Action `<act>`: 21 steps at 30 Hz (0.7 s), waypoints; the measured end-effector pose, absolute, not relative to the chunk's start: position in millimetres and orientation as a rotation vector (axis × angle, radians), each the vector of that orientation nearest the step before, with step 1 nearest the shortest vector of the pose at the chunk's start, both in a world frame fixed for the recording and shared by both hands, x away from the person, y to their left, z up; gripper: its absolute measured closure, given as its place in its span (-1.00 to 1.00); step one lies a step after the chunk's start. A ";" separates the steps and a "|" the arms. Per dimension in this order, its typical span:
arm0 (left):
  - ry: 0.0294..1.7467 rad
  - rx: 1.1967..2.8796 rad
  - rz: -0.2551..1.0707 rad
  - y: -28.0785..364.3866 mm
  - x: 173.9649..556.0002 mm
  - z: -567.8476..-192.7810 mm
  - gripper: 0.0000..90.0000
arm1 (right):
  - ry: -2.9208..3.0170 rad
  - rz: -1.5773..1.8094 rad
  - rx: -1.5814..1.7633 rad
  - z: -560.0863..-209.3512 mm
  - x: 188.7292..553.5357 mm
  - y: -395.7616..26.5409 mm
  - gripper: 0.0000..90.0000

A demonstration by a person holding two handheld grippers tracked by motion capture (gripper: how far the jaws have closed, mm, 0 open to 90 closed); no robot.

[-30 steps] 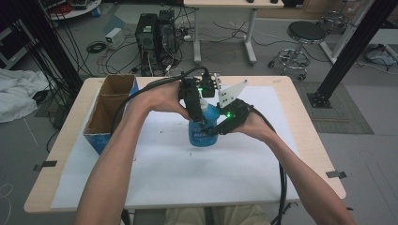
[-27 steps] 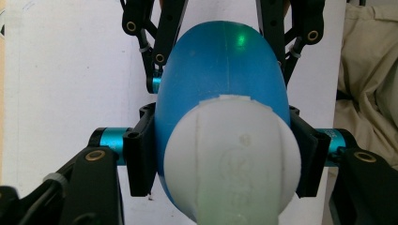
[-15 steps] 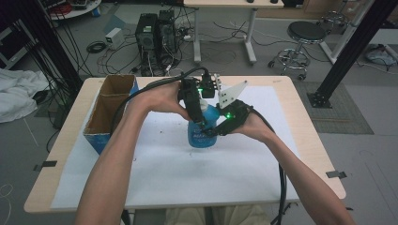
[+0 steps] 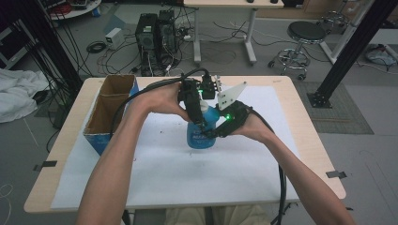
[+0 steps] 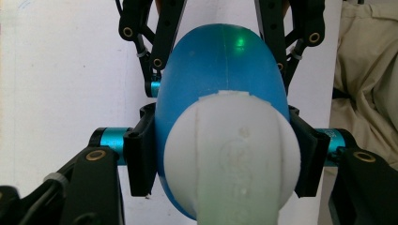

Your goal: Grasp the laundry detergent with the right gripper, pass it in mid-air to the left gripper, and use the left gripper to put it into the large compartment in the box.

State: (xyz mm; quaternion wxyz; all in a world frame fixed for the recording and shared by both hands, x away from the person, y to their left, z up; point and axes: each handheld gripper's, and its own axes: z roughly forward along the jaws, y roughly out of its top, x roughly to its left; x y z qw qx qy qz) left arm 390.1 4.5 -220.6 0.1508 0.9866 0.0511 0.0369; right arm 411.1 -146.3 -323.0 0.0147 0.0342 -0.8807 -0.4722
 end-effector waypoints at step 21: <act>0.155 2.836 0.105 10.9 384.9 -217.1 -0.15 | -2.803 -1.403 0.064 -324.4 409.6 -151.2 -0.34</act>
